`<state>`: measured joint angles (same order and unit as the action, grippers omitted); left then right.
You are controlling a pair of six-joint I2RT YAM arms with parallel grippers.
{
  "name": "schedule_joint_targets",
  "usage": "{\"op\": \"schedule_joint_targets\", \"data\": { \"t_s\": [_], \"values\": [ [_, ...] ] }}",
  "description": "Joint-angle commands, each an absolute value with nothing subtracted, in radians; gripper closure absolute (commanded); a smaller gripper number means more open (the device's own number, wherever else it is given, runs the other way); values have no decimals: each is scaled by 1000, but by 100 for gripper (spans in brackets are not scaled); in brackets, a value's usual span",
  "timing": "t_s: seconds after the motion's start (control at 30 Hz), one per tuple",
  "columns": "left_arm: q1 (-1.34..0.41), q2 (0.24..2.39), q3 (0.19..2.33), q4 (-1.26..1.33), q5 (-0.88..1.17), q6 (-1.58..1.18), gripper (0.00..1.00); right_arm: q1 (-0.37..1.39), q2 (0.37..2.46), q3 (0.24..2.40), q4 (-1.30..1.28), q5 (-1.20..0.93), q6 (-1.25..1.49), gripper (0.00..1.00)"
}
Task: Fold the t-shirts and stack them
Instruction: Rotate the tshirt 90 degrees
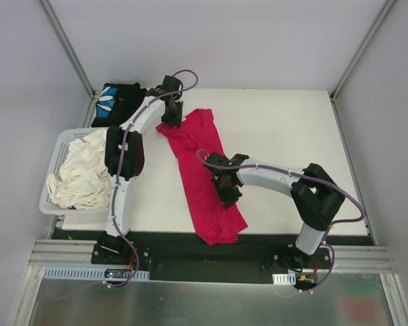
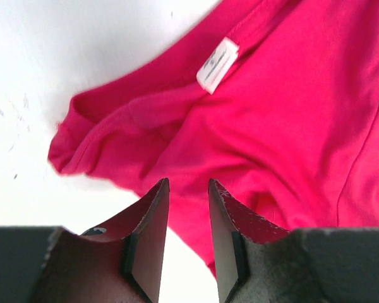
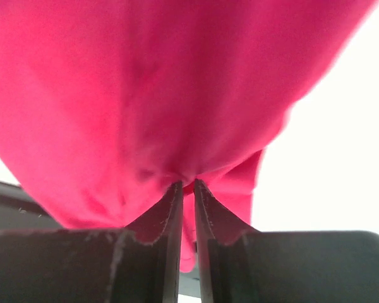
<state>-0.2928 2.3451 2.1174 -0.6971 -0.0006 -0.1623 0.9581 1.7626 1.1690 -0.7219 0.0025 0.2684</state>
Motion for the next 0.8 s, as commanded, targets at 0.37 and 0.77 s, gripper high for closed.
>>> {"op": "schedule_joint_targets", "data": {
  "t_s": [0.37, 0.77],
  "values": [
    [-347, 1967, 1775, -686, -86, -228, 69, 539, 2167, 2082, -968, -103, 6, 73],
    [-439, 1617, 1247, -342, -135, -336, 68, 423, 2416, 2232, -821, -345, 69, 62]
  ]
}}
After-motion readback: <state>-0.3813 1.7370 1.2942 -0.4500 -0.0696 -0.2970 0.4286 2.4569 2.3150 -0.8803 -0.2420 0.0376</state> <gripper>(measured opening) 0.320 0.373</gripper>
